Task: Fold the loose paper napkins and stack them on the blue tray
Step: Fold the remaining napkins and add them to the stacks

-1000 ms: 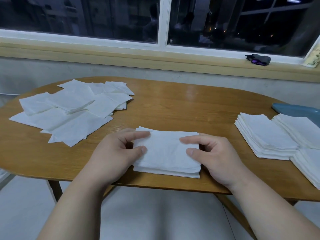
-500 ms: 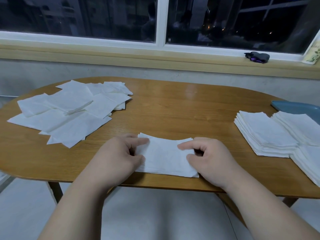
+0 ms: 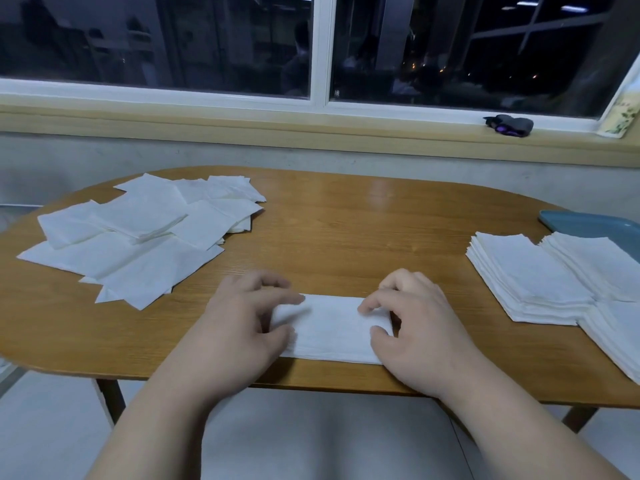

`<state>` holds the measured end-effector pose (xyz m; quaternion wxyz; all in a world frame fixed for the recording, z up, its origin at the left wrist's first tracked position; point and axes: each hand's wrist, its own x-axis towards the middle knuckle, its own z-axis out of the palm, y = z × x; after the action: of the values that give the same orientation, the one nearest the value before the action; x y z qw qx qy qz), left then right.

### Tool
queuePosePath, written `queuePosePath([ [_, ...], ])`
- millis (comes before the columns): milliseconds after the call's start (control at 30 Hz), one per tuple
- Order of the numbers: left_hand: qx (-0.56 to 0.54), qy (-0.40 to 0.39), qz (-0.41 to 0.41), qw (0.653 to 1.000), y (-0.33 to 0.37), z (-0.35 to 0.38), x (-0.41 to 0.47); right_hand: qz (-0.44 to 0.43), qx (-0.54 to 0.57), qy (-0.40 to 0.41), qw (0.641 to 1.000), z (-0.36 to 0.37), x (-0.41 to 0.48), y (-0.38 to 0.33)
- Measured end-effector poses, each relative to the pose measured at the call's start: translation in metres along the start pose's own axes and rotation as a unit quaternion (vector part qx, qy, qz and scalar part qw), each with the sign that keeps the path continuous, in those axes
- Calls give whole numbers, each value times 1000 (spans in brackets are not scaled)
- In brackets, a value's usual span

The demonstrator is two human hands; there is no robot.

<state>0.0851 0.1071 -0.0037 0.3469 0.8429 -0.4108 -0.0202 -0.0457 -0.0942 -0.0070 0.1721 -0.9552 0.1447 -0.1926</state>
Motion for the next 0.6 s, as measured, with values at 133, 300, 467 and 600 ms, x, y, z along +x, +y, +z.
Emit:
queuePosePath([
  [133, 16, -39, -2, 999, -2, 0, -1, -21, -17, -27, 999, 2, 2, 0],
  [300, 9, -26, -41, 999, -8, -10, -7, -47, -26, -57, 997, 5, 8, -2],
  [467, 11, -9, -70, 997, -17, -25, -20, -72, -7, -76, 994, 5, 22, -14],
  [600, 15, 8, -87, 996, -25, -34, -34, -78, 60, -53, 994, 0, 51, -45],
])
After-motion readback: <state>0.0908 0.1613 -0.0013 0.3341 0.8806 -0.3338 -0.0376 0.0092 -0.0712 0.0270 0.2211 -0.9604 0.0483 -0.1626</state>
